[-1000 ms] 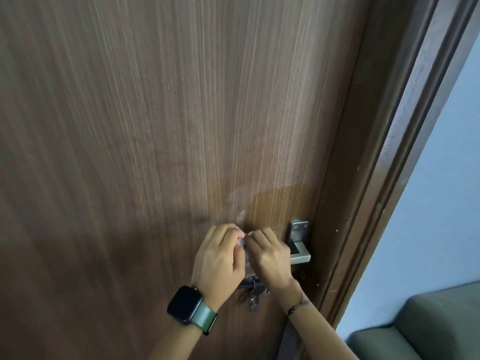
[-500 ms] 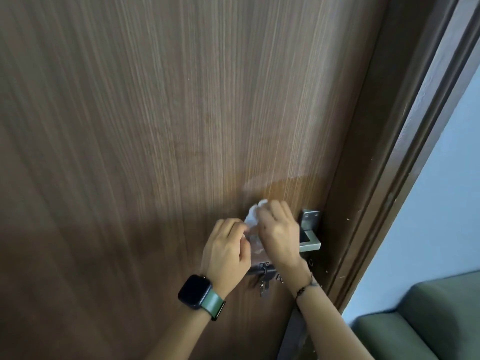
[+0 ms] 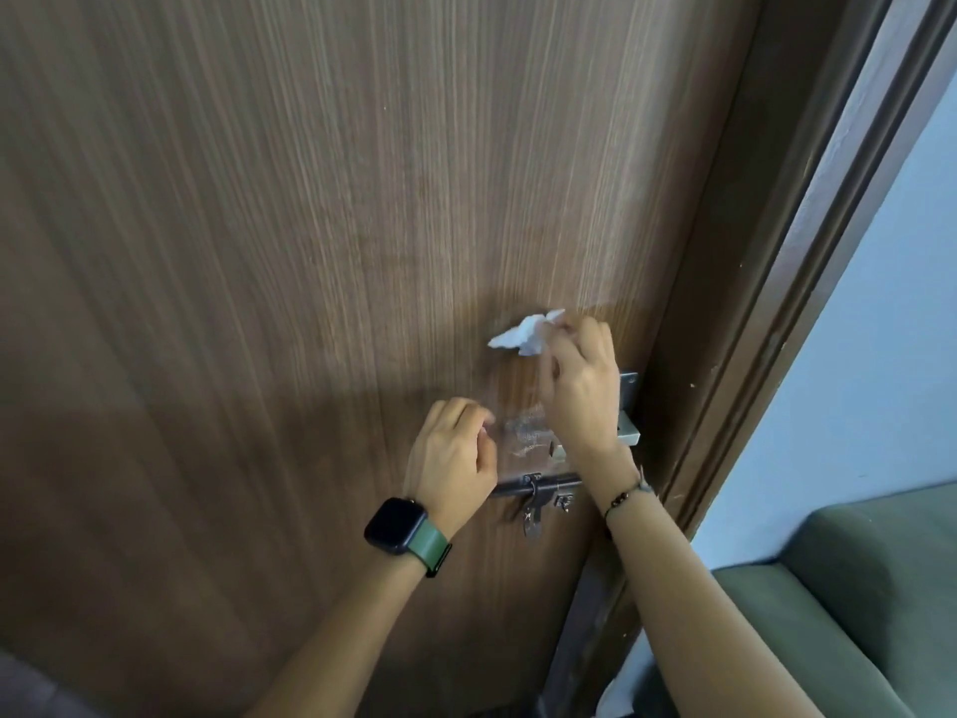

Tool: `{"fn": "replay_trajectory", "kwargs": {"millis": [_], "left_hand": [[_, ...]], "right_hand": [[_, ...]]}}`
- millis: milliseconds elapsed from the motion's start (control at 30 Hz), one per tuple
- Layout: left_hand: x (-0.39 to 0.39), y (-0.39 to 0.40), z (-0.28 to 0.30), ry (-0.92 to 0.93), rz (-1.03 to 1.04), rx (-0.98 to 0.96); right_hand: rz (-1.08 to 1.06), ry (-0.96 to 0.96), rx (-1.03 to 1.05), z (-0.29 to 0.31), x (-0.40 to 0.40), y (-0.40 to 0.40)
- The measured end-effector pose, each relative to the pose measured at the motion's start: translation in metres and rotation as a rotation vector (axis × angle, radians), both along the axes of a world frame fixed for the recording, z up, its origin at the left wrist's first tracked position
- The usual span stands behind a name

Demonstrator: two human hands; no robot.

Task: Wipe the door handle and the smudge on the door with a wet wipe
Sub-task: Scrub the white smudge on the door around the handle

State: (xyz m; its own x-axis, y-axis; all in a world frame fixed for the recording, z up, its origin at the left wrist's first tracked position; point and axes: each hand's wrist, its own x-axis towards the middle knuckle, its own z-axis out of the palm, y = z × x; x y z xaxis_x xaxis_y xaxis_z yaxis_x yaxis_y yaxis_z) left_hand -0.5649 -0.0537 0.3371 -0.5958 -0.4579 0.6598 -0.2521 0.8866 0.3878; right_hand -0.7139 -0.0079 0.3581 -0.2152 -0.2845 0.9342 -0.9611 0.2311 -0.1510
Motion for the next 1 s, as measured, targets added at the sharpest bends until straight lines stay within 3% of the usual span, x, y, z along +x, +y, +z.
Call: {"fn": "replay_trajectory", "kwargs": {"millis": [267, 433, 700, 1000], "left_hand": [[0.01, 0.019, -0.008, -0.009, 0.086, 0.001], [0.019, 0.032, -0.016, -0.046, 0.118, 0.01], [0.03, 0.026, -0.016, -0.027, 0.133, -0.001], [0.013, 0.003, 0.001, -0.028, 0.041, -0.049]], "right_hand": [[-0.012, -0.047, 0.381, -0.064, 0.021, 0.009], [-0.047, -0.23, -0.015, -0.008, -0.007, 0.014], [-0.063, -0.406, -0.215, -0.005, -0.018, 0.003], [-0.119, -0.393, -0.27, 0.006, -0.005, 0.002]]}}
